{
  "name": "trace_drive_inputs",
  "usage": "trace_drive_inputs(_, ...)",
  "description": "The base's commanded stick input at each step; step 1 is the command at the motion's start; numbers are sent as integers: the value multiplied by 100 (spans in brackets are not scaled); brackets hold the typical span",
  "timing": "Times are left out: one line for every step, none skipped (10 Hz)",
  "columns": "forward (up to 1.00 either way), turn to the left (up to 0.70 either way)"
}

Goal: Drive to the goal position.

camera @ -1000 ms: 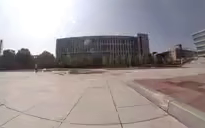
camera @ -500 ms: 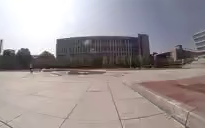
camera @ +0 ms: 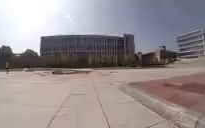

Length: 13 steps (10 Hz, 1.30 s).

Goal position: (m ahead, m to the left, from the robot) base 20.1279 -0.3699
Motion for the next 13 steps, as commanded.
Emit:
trace_drive_inputs(70,0)
trace_drive_inputs(70,0)
trace_drive_inputs(70,0)
trace_drive_inputs(70,0)
trace_drive_inputs(70,0)
trace_drive_inputs(70,0)
trace_drive_inputs(70,0)
trace_drive_inputs(70,0)
trace_drive_inputs(70,0)
trace_drive_inputs(70,0)
trace_drive_inputs(70,0)
trace_drive_inputs(70,0)
trace_drive_inputs(70,0)
